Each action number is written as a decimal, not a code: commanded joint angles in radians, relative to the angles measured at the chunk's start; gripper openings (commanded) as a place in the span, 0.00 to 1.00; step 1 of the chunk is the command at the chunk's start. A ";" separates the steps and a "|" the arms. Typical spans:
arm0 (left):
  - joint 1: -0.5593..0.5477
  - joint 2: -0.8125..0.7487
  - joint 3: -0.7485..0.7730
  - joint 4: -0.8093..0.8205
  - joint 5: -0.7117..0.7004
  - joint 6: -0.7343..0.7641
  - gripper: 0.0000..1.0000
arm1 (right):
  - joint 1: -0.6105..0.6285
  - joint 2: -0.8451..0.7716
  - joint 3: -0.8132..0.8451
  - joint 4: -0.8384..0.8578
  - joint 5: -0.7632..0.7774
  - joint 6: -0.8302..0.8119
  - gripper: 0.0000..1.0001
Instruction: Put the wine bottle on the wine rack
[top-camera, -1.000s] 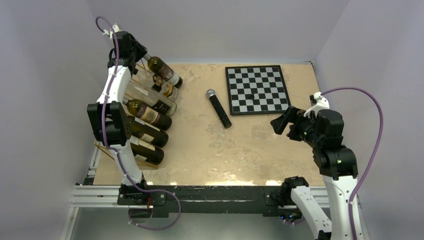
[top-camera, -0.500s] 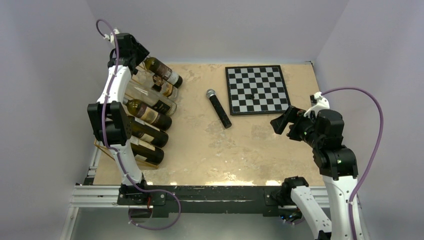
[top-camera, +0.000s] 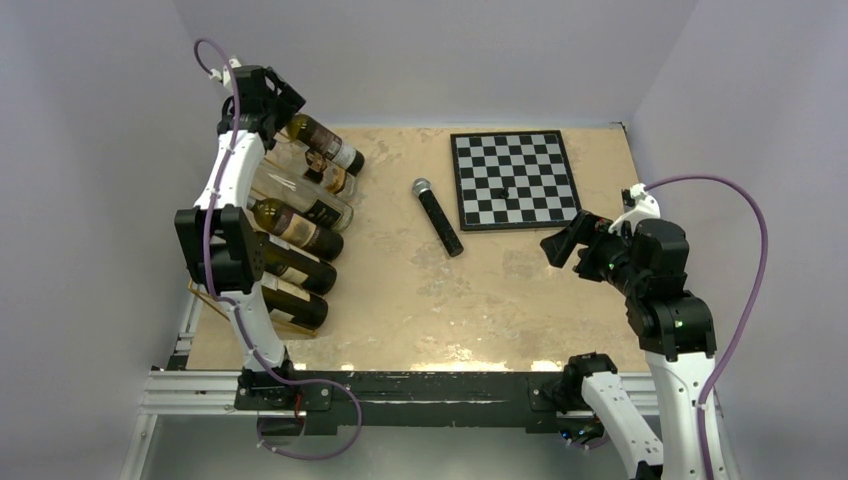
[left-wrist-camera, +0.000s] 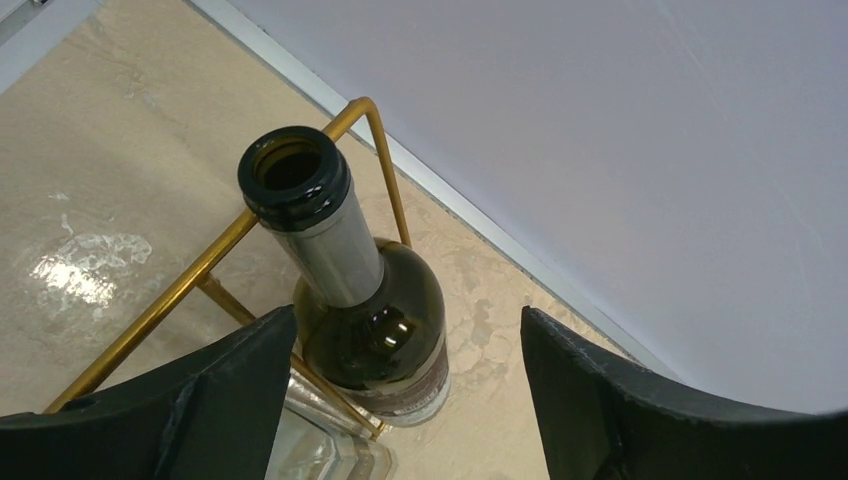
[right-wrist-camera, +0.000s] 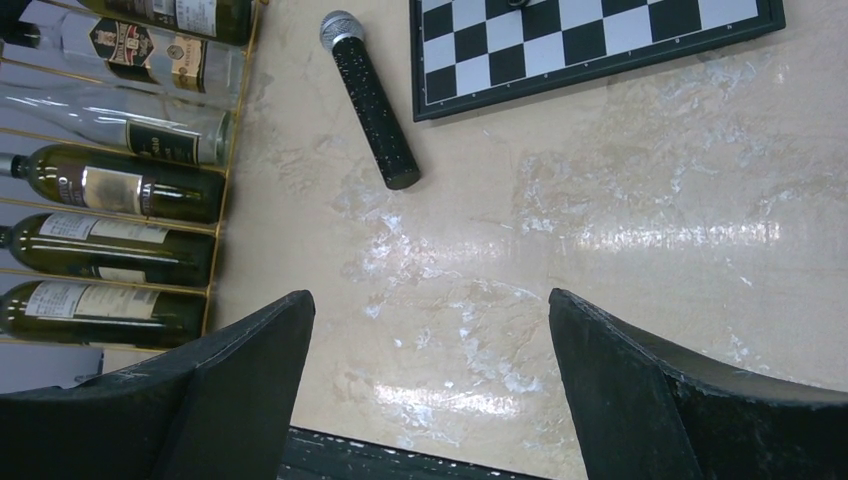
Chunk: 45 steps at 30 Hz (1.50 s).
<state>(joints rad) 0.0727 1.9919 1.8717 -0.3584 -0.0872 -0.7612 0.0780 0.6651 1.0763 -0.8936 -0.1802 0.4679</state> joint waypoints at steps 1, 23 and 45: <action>0.011 -0.094 -0.042 0.011 -0.019 0.004 0.87 | -0.002 -0.017 -0.002 0.052 -0.025 0.017 0.92; -0.016 -0.722 -0.404 -0.140 0.406 0.276 0.99 | -0.002 -0.075 0.118 -0.017 0.034 -0.034 0.92; -0.042 -1.600 -0.665 -0.555 0.220 0.407 0.99 | -0.002 -0.231 0.188 -0.112 0.143 0.020 0.99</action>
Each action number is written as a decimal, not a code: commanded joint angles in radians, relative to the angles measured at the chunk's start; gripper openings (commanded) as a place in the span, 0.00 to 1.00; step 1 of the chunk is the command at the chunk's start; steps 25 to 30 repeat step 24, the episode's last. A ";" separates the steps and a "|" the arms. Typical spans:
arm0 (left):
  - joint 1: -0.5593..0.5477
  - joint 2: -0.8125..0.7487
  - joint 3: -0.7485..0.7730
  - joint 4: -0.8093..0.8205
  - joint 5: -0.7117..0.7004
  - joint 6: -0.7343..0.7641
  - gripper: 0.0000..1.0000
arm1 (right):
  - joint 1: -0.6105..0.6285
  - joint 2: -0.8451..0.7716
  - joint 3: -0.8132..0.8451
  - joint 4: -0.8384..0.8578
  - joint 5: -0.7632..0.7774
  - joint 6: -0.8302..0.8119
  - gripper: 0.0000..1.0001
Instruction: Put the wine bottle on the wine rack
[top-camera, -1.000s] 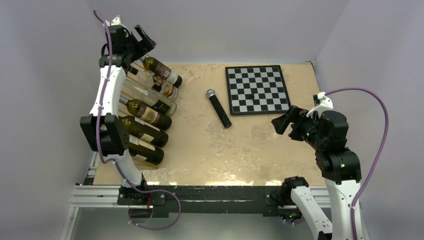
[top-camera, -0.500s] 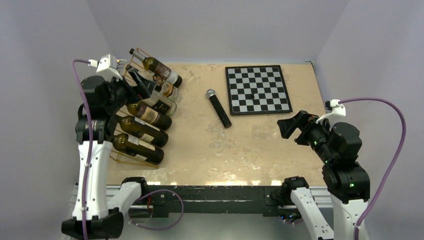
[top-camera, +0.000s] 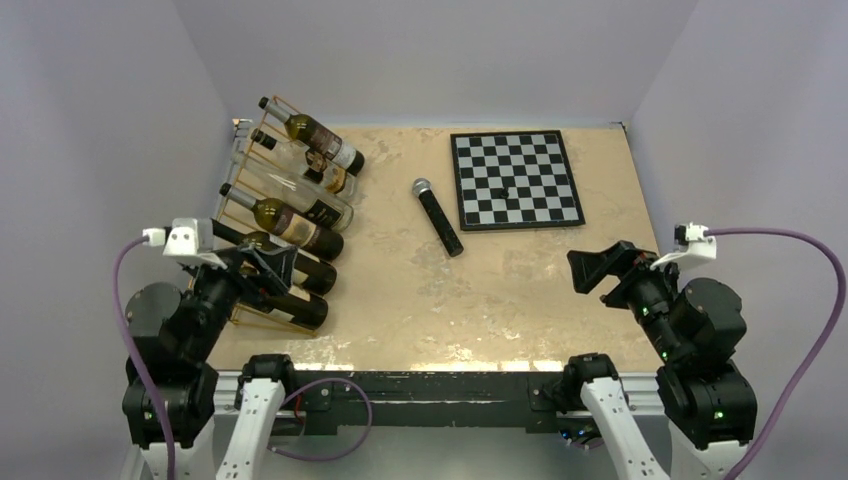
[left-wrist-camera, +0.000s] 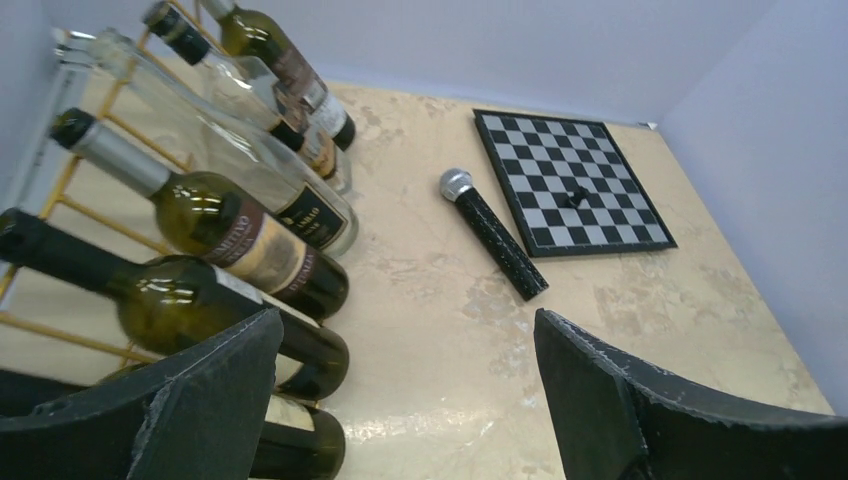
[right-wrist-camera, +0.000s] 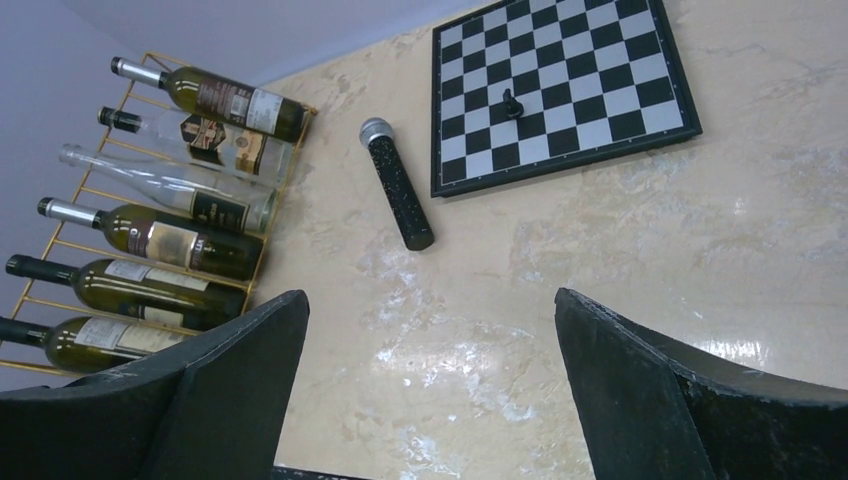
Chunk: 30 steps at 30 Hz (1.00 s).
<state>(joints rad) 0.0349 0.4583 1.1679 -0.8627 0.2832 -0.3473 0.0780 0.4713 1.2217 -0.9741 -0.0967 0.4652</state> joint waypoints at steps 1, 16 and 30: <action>-0.004 -0.086 0.050 -0.049 -0.158 -0.008 0.99 | -0.003 -0.040 0.051 -0.043 0.072 0.022 0.99; -0.004 -0.122 0.152 -0.082 -0.107 0.013 0.99 | -0.001 -0.114 0.126 -0.103 0.196 -0.017 0.99; -0.004 -0.121 0.160 -0.076 -0.127 0.008 0.99 | -0.002 -0.114 0.105 -0.088 0.160 -0.017 0.99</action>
